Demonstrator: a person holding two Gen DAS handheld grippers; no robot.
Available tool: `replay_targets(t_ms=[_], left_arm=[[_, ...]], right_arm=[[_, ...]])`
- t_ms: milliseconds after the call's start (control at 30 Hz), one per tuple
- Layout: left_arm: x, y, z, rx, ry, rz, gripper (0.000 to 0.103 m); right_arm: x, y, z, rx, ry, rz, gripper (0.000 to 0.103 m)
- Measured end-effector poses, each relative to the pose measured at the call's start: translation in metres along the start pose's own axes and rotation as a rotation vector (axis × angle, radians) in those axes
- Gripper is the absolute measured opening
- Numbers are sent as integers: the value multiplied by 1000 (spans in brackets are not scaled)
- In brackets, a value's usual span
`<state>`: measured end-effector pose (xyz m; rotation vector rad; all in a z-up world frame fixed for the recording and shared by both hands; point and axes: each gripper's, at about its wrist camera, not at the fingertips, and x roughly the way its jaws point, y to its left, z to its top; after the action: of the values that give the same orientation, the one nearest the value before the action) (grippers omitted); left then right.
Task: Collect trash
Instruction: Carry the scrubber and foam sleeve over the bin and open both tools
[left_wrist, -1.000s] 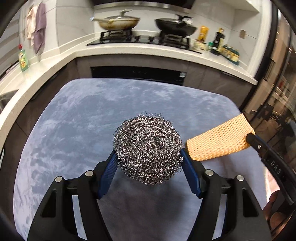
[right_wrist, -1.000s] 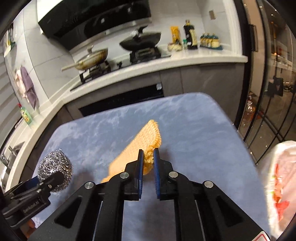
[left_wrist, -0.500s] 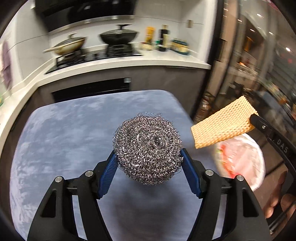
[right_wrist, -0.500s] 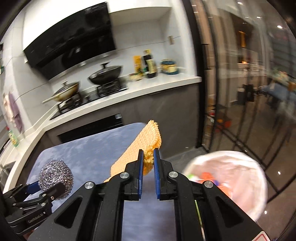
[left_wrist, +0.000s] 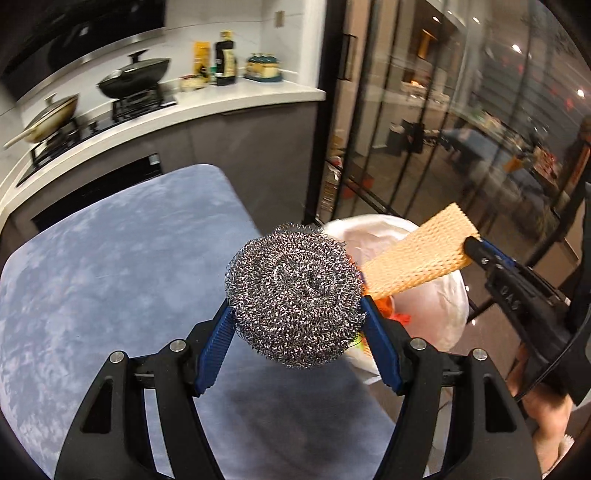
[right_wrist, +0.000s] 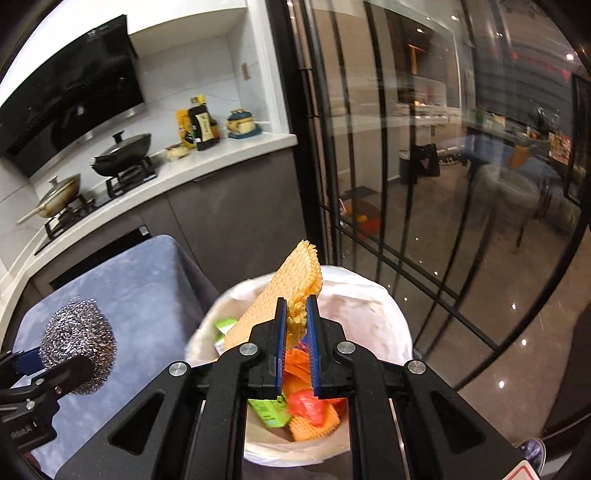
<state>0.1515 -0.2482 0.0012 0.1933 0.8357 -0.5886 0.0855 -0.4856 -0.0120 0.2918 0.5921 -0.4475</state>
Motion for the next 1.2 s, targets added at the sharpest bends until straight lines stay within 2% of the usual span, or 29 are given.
replay_targets(t_ms=[133, 233, 300, 433, 533, 633, 733, 867, 933, 1100, 1200], left_arm=[[15, -25, -5, 45, 21, -15, 65], [25, -35, -6, 55, 37, -21, 65], [30, -38, -6, 51, 50, -37, 65], [37, -47, -7, 71, 54, -40, 65], [41, -55, -6, 84, 52, -51, 66], [46, -63, -4, 100, 59, -59, 68], [50, -69, -2, 104, 67, -67, 68], [49, -73, -2, 110, 50, -67, 69], [47, -75, -2, 118, 35, -62, 75], [43, -74, 0, 112, 18, -52, 79], [41, -67, 1, 92, 18, -49, 81]], right_arm=[[10, -12, -7, -7, 16, -32, 11], [16, -19, -9, 11, 29, -37, 16], [18, -25, -10, 24, 31, -44, 25], [14, -36, -10, 52, 25, -51, 30], [8, -42, -10, 70, 16, -52, 39], [1, -46, -10, 68, 3, -52, 40], [-8, -48, -9, 74, -18, -53, 48], [-18, -52, -8, 91, -34, -52, 50], [-20, -53, -8, 97, -36, -50, 51], [-25, -51, -7, 108, -40, -44, 52], [-26, -46, -7, 100, -42, -40, 57]])
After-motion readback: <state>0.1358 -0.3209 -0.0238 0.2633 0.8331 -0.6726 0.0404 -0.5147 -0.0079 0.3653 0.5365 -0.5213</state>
